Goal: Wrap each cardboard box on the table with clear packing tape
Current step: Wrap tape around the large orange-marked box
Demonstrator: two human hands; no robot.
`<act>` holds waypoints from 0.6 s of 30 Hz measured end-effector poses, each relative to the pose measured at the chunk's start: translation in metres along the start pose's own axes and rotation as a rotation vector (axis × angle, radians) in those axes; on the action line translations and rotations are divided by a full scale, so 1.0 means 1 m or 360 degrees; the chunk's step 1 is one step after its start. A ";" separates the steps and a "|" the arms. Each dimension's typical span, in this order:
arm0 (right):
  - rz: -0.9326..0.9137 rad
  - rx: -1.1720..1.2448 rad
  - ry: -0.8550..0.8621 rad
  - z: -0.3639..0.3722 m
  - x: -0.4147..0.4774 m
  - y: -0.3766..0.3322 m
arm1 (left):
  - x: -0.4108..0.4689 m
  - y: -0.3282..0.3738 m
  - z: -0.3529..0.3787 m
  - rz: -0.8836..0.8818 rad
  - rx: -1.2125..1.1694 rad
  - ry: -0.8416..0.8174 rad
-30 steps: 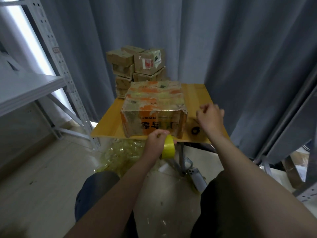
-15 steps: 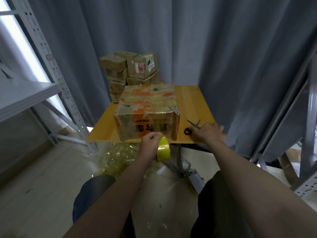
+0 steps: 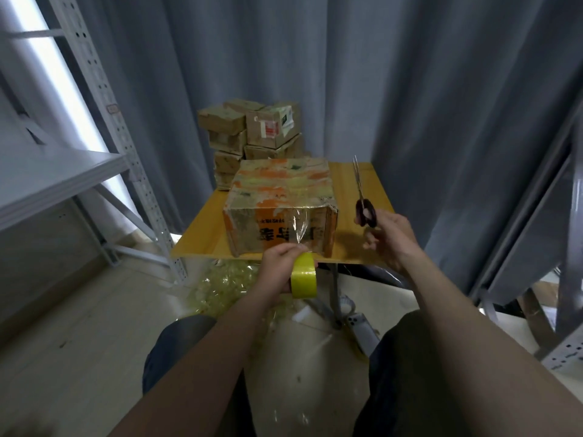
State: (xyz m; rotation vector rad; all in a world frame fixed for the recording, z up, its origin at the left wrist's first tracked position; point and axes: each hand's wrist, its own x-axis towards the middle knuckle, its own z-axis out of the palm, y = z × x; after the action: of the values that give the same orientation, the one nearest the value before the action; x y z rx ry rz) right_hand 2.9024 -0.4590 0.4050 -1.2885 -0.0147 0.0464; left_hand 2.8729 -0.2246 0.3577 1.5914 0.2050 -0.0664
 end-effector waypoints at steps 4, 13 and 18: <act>0.0320 -0.0203 -0.0822 0.002 -0.017 -0.022 | -0.004 0.002 -0.002 -0.0020 0.0013 0.0059; 0.0693 -0.1825 -0.0760 0.018 0.001 -0.052 | -0.004 0.002 -0.002 0.0043 0.0174 0.0084; 0.0572 -0.1788 -0.0765 0.044 0.016 -0.045 | -0.002 0.004 -0.002 0.0015 0.0156 0.0074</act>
State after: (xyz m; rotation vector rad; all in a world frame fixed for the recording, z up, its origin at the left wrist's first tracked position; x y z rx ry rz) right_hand 2.9182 -0.4283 0.4602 -2.3583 -0.2506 0.7417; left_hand 2.8718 -0.2225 0.3617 1.6926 0.2335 -0.0322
